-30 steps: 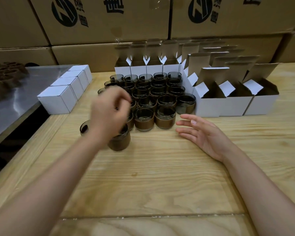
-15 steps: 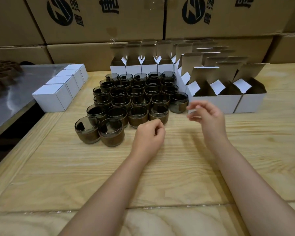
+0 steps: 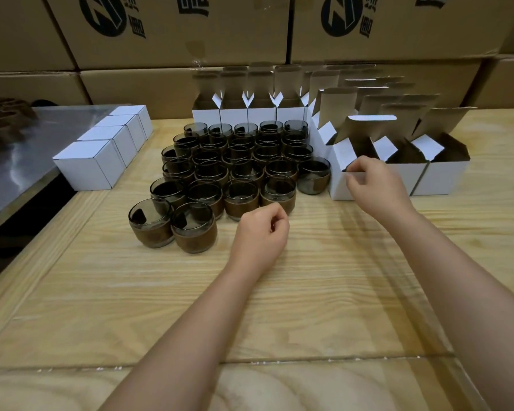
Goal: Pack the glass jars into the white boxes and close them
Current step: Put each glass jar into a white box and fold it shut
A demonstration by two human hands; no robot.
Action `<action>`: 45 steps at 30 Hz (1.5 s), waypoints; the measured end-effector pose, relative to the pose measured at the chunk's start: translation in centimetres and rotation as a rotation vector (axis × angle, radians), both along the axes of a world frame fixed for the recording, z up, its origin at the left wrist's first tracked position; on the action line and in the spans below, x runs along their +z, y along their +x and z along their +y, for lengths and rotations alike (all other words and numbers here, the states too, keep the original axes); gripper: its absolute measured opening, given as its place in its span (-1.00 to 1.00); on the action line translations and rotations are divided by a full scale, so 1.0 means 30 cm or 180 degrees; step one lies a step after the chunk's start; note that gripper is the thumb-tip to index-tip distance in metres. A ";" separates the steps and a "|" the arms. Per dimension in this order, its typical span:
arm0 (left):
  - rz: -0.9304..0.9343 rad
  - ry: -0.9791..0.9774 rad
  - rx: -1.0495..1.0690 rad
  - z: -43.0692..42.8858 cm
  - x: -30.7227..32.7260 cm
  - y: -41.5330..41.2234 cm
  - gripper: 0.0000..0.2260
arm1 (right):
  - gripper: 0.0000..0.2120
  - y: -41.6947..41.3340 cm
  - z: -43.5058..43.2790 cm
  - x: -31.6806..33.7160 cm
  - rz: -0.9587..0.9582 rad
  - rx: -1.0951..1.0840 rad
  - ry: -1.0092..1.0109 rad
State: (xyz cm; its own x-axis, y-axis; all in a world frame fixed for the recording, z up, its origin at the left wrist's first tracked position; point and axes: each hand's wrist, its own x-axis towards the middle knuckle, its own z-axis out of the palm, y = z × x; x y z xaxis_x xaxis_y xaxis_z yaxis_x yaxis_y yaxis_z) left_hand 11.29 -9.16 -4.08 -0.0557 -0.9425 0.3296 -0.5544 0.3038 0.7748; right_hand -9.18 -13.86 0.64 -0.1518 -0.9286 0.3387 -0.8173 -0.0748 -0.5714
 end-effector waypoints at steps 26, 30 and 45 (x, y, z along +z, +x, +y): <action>0.0527 -0.0493 -0.0493 0.010 0.002 -0.003 -0.38 | -0.83 0.270 0.338 -0.010 0.0396 0.0415 -0.1349; 0.0488 -0.0491 -0.0542 0.009 -0.003 -0.004 -0.40 | -0.83 0.206 0.304 -0.022 -0.0014 0.0526 -0.2298; 0.0343 -0.0610 -0.0703 0.016 -0.005 -0.006 -0.50 | -0.67 0.110 0.228 -0.062 -0.2216 0.0243 -0.0770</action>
State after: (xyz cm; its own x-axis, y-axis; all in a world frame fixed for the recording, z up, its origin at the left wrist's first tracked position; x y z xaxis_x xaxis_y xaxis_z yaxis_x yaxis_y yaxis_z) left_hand 11.12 -8.68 -4.23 -0.2073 -0.8316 0.5153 -0.3764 0.5540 0.7426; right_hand -5.89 -7.01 -1.23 -0.3440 -0.8567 0.3842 -0.2592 -0.3066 -0.9159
